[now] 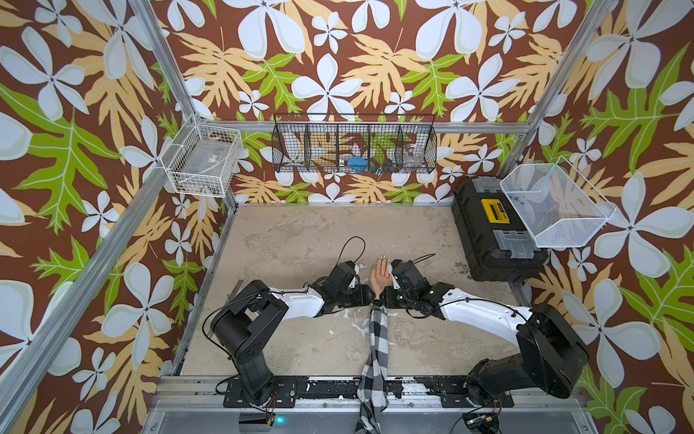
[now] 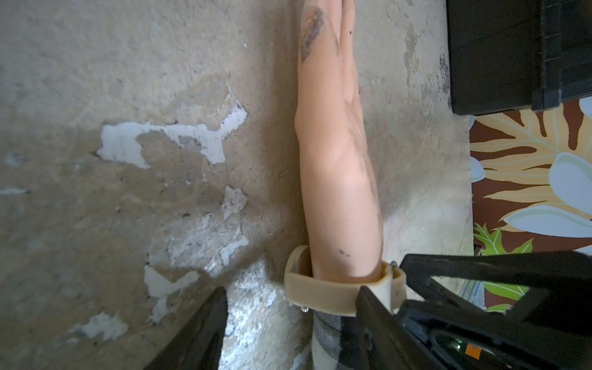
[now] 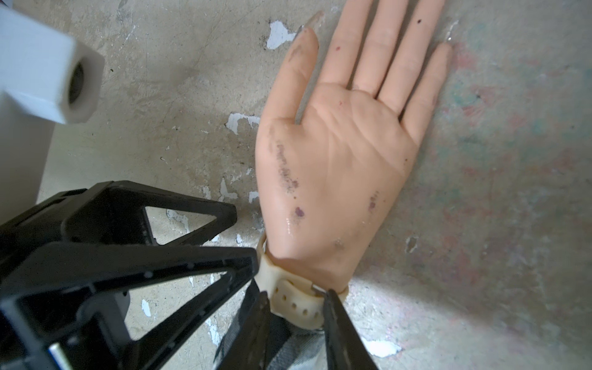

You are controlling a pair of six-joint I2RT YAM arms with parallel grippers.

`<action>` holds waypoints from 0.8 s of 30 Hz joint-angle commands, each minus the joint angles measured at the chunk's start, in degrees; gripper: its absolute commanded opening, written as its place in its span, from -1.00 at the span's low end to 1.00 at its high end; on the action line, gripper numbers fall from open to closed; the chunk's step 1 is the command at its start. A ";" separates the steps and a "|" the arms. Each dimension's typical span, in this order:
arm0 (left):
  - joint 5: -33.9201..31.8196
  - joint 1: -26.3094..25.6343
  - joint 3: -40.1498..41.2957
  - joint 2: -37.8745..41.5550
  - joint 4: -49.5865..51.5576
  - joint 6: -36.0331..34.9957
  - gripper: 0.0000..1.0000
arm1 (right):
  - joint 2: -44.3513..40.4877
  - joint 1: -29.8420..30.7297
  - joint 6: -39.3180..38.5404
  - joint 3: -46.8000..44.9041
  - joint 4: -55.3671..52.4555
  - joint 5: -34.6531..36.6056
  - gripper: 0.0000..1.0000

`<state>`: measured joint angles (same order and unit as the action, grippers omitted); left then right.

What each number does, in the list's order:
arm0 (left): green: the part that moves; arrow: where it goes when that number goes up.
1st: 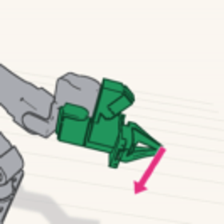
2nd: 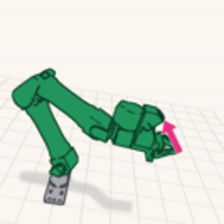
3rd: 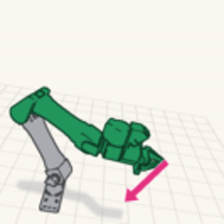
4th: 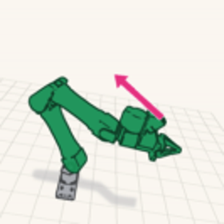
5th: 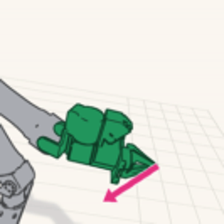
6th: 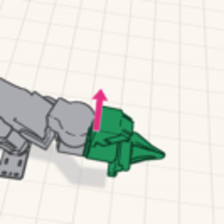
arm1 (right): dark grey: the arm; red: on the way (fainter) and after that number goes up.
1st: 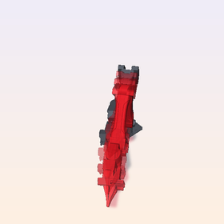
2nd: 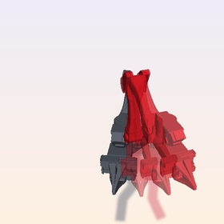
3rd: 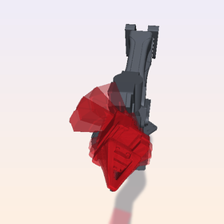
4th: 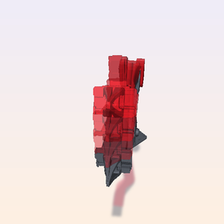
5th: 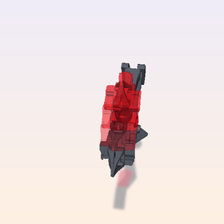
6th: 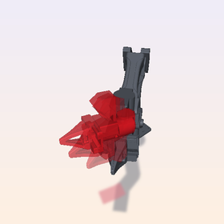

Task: Take off the watch
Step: Untie the watch from the hand.

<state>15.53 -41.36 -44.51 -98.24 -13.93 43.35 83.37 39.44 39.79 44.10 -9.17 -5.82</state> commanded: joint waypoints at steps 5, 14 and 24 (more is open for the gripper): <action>0.07 -0.12 0.21 -0.20 1.01 -0.29 0.30 | 0.83 0.35 -0.25 -0.49 1.61 -1.21 -0.46; -0.06 -0.05 0.43 -0.21 1.04 -0.29 0.29 | 0.44 0.37 -0.55 -0.75 2.02 -1.41 -0.85; -0.19 -0.12 0.54 -0.16 1.01 -0.37 0.30 | -1.91 0.27 -1.27 -1.95 3.52 -1.64 -1.00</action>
<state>15.53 -41.36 -44.29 -98.24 -14.13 43.38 82.30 39.64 38.89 42.33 -6.81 -6.04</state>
